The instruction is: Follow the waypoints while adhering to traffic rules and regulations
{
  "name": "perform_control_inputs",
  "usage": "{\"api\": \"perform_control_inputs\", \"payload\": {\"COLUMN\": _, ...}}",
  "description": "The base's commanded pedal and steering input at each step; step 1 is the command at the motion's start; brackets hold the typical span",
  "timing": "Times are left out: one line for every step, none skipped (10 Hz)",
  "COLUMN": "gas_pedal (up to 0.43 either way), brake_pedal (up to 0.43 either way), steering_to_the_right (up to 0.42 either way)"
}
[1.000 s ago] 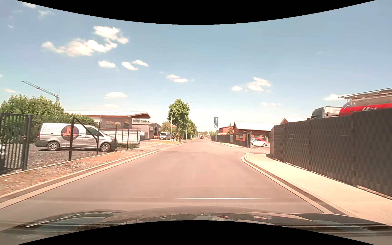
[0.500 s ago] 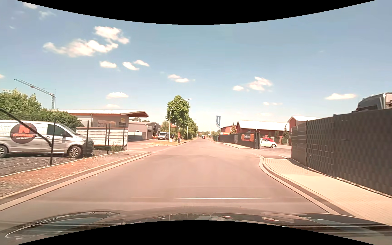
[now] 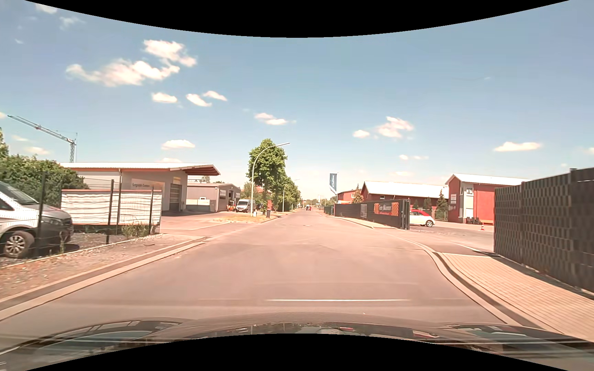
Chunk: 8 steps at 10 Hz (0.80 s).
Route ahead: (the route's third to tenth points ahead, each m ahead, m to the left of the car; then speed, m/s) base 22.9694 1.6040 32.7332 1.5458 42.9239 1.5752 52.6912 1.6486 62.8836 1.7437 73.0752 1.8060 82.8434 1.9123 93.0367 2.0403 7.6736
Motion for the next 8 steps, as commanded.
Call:
{"api": "perform_control_inputs", "payload": {"gas_pedal": 0.11, "brake_pedal": 0.0, "steering_to_the_right": 0.003}}
{"api": "perform_control_inputs", "payload": {"gas_pedal": 0.11, "brake_pedal": 0.0, "steering_to_the_right": 0.003}}
{"api": "perform_control_inputs", "payload": {"gas_pedal": 0.11, "brake_pedal": 0.0, "steering_to_the_right": 0.003}}
{"api": "perform_control_inputs", "payload": {"gas_pedal": 0.11, "brake_pedal": 0.0, "steering_to_the_right": 0.003}}
{"api": "perform_control_inputs", "payload": {"gas_pedal": 0.11, "brake_pedal": 0.0, "steering_to_the_right": 0.003}}
{"api": "perform_control_inputs", "payload": {"gas_pedal": 0.11, "brake_pedal": 0.0, "steering_to_the_right": 0.003}}
{"api": "perform_control_inputs", "payload": {"gas_pedal": 0.11, "brake_pedal": 0.0, "steering_to_the_right": 0.001}}
{"api": "perform_control_inputs", "payload": {"gas_pedal": 0.11, "brake_pedal": 0.0, "steering_to_the_right": -0.001}}
